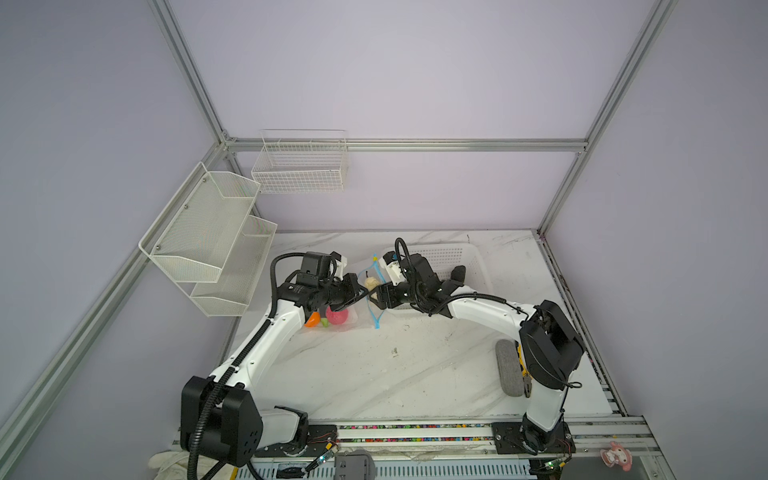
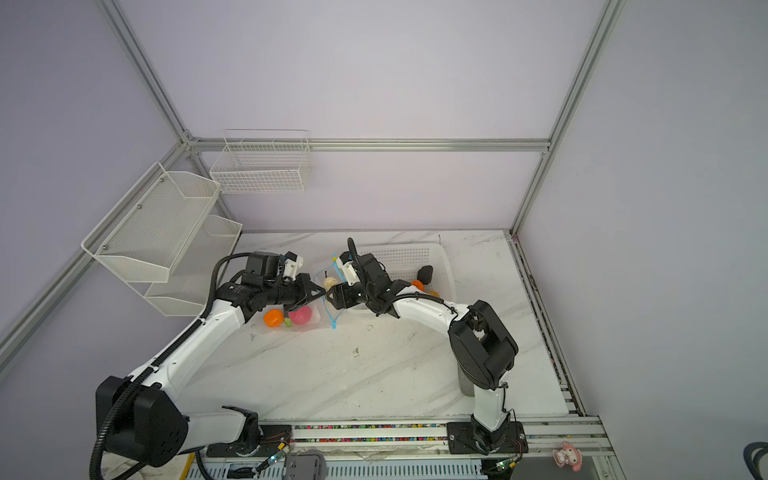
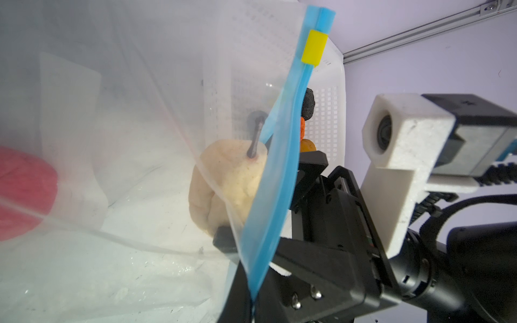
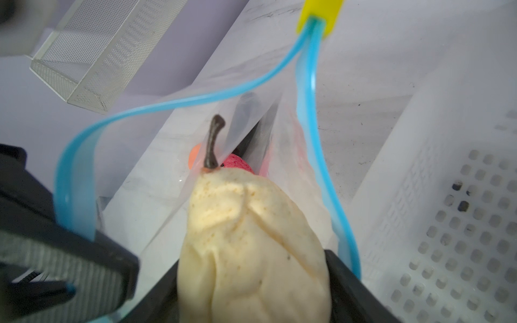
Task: Place the food in the zip-top bag and seal the zipper
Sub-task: 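Lower the pear into the bag mouth and open the right gripper, then withdraw the right gripper from the bag back over the basket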
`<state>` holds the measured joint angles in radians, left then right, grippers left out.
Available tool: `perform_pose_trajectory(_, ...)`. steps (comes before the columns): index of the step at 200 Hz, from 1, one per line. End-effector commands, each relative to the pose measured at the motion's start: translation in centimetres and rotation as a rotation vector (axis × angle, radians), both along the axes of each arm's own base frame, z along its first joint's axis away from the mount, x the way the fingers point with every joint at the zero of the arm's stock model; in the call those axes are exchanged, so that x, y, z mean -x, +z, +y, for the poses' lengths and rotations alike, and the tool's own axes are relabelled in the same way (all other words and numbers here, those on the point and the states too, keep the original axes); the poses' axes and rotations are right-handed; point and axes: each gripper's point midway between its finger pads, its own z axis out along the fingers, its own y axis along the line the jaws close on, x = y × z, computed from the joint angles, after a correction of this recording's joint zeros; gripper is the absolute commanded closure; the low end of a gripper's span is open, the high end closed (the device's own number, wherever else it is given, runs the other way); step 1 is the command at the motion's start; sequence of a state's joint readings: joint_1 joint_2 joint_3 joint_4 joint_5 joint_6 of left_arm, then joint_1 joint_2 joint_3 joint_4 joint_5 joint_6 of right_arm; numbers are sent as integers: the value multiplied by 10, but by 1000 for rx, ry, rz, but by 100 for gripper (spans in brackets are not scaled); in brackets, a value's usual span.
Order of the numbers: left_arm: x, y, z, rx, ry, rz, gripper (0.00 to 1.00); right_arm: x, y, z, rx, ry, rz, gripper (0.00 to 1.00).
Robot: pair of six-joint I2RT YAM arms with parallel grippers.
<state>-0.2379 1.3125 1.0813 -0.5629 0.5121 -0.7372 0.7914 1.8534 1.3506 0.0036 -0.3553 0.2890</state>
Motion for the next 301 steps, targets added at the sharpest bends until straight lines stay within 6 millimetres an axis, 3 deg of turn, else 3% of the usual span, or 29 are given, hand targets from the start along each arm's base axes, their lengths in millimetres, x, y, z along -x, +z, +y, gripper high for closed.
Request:
perform_pose_trajectory(1,1,19,1,7,-11,-68,100,-2,4,4,6,2,-15,27)
perform_pose_trajectory(81,1,19,2,5,-8,-70,100,-2,5,4,6,-1,-16,25)
perform_pose_trajectory(120,1,17,3,3,-5,-67,100,-3,19,0,4,-22,-24,25)
perform_pose_trajectory(148,0,16,3,1,-3,-65,100,-4,32,-24,67,-133,10,27)
perform_pose_trajectory(192,-1,14,0,13,-10,-65,100,-16,33,-75,228,-321,29,28)
perform_pose_trajectory(219,0,17,0,18,-11,-74,100,-28,15,-106,301,-403,99,28)
perform_pose_trajectory(253,1,15,0,22,-12,-71,100,-35,-6,-125,420,-437,130,27)
perform_pose_trajectory(301,0,16,0,24,-14,-75,100,-40,-28,-151,442,-477,227,24)
